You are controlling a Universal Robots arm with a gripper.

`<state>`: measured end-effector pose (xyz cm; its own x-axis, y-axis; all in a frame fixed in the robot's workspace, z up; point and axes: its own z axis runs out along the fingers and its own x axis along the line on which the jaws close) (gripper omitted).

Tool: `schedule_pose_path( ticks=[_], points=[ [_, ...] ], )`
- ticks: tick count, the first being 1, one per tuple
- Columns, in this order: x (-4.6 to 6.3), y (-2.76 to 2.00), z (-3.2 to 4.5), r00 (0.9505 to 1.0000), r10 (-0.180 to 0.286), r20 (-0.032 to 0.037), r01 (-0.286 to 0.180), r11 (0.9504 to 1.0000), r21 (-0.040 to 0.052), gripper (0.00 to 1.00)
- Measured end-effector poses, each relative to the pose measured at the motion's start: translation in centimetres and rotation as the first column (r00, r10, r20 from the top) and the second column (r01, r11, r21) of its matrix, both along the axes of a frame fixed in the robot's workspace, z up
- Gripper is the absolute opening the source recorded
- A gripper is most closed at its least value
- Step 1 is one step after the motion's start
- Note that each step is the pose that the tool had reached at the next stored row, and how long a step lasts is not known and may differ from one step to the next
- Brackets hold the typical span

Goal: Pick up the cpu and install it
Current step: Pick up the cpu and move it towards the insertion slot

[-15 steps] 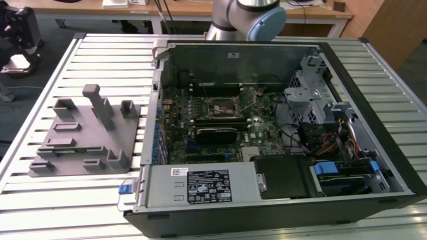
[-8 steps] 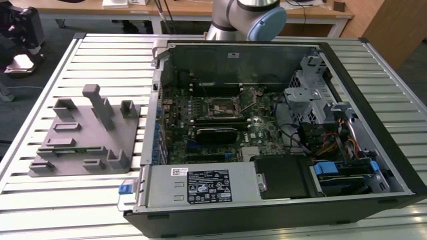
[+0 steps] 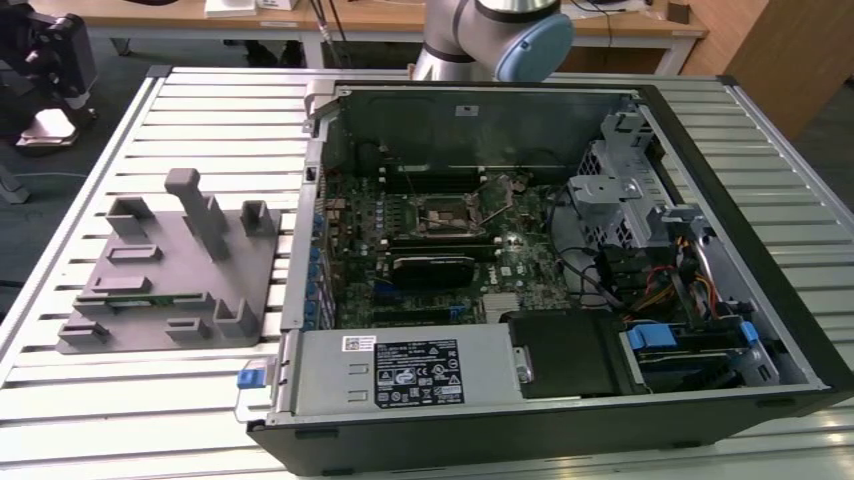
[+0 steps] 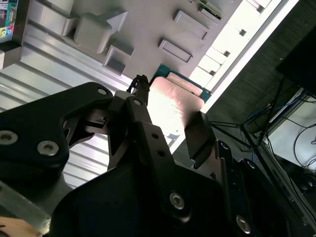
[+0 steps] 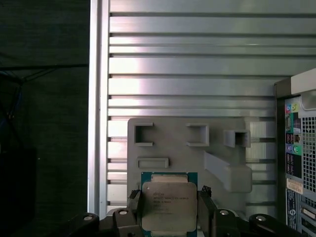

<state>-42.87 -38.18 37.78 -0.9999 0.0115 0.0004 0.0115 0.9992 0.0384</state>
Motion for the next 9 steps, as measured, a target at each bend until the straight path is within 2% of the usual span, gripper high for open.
schedule_pose_path(
  ticks=[9],
  points=[
    [0.65,0.01,0.0,1.0,0.0,0.0,0.0,1.0,0.0,0.54]
  ],
)
